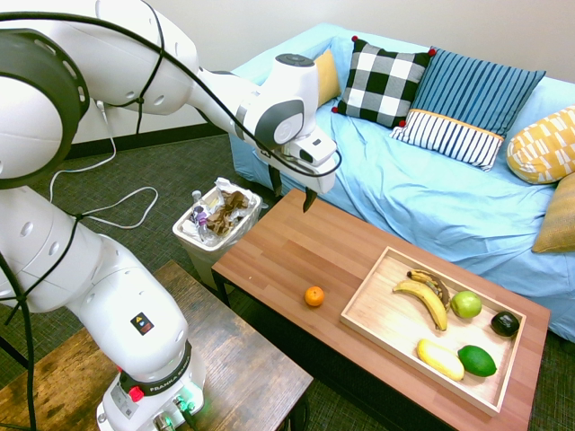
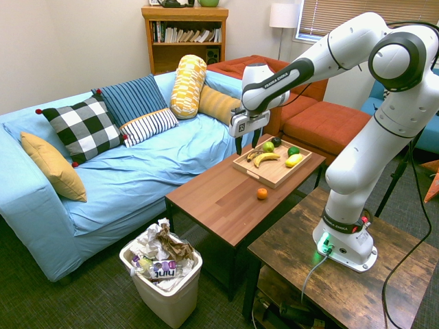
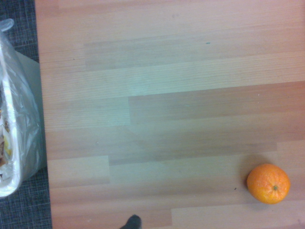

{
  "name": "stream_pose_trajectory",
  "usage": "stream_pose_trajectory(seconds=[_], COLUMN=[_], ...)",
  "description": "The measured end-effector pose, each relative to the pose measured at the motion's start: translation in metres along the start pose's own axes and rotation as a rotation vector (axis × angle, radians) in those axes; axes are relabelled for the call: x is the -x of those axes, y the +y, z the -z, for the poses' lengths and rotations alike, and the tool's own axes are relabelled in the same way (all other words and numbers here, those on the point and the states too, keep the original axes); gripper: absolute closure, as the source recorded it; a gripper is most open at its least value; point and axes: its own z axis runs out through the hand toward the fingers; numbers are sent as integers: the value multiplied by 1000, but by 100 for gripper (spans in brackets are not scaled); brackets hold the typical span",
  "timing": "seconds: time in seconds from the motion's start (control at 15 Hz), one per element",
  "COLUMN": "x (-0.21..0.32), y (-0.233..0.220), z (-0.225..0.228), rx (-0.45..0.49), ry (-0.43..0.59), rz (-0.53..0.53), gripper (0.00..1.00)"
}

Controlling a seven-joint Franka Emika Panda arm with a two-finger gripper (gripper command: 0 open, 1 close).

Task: Put the tangerine in the tray

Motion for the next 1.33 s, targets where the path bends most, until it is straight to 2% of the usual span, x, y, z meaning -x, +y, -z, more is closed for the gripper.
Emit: stream_pose_trajectory(seconds=[0.2, 0.4, 0.6, 0.93, 1.33], x=[-5, -28, -42, -47, -61], y=[1, 24, 46, 57, 67], z=[0, -17, -67, -153, -217], rx=[-16, -22, -7, 44, 97], ry=[13, 48, 66, 60, 32], rz=[-11, -77, -154, -248, -345], gripper=[0, 0, 0, 0, 0])
